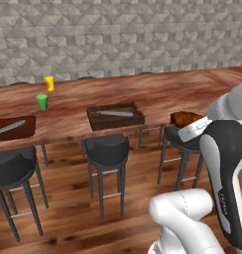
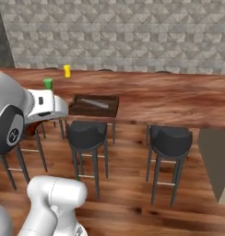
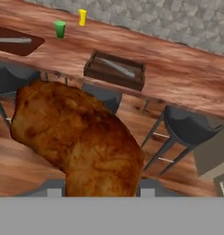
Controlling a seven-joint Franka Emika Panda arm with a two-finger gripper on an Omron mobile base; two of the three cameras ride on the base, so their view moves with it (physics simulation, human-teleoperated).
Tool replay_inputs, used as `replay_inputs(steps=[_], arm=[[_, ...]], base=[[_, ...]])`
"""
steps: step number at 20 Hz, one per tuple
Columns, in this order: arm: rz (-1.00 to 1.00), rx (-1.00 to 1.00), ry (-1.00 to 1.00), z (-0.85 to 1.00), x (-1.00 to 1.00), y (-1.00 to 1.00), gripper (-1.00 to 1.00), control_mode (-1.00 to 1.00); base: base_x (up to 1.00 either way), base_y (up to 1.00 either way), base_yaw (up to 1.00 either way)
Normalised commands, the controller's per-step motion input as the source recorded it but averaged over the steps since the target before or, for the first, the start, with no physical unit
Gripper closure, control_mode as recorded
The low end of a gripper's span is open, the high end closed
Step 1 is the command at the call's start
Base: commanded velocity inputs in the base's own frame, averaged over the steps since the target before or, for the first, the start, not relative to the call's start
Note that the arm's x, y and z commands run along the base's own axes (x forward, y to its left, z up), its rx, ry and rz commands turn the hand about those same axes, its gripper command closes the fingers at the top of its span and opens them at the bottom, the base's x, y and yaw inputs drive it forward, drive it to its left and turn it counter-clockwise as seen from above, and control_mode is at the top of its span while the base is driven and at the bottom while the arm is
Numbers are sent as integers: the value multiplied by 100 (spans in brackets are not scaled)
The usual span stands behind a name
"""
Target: Gather the corn and mushroom from the fridge and place them on a tray on the dining counter. Then gather the chicken drumstick and fish from the fridge and place them on the other tray.
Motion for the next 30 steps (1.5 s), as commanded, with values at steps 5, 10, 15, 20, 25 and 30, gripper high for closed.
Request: replay_inputs(steps=[5, 10, 15, 20, 25, 30], arm=[[0, 0, 0, 0, 0, 0, 100, 100], [0, 0, 0, 0, 0, 0, 100, 100], [0, 0, 0, 0, 0, 0, 100, 100], [0, 0, 0, 0, 0, 0, 100, 100], [0, 0, 0, 0, 0, 0, 100, 100], [0, 0, 0, 0, 0, 0, 100, 100]], base=[[79, -8, 14], [75, 0, 14], [57, 0, 11], [32, 0, 8], [34, 0, 2], [32, 0, 0]])
